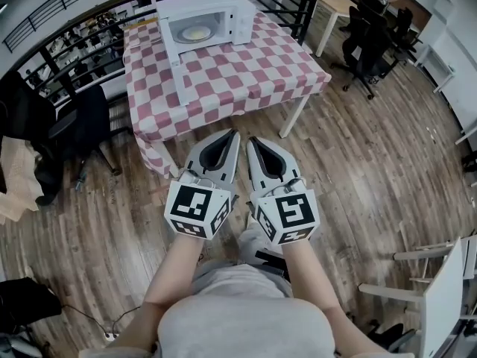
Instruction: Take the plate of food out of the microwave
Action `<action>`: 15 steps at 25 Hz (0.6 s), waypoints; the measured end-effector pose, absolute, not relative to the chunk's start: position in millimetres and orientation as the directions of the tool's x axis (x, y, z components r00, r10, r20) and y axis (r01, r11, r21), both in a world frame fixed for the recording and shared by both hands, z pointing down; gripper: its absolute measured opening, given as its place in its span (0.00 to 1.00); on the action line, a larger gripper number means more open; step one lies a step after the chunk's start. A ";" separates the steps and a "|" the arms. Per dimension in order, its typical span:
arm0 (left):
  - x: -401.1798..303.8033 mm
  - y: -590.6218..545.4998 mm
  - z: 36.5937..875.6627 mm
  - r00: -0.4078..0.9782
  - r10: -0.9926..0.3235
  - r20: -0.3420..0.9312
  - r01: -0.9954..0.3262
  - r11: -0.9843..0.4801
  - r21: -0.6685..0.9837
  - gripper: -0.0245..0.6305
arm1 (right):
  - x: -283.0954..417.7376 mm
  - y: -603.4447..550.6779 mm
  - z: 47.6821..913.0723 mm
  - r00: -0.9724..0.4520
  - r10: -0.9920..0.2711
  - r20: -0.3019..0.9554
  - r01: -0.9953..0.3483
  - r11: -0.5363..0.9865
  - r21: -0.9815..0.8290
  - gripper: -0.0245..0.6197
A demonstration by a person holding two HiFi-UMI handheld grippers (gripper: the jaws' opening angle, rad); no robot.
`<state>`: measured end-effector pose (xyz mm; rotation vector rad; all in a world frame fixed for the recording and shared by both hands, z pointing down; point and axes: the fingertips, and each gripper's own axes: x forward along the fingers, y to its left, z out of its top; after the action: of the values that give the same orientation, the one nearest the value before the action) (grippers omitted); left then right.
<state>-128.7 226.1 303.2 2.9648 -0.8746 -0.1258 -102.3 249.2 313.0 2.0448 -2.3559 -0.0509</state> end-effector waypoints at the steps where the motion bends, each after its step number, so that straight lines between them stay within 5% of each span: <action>1: -125.8 222.1 303.4 0.836 -0.546 -0.063 -0.542 -0.838 0.067 0.04 | -99.5 244.8 313.0 -0.145 -0.989 -0.007 -0.989 0.145 0.038 0.08; 15: -72.4 147.5 301.0 0.802 -0.596 -0.044 -0.594 -0.803 0.053 0.04 | -44.9 168.1 308.6 -0.218 -0.976 -0.011 -0.975 0.217 0.044 0.08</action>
<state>-72.4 147.5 301.0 2.9475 -0.9735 -0.0904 -44.9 168.1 308.6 1.9526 -2.4367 -0.0644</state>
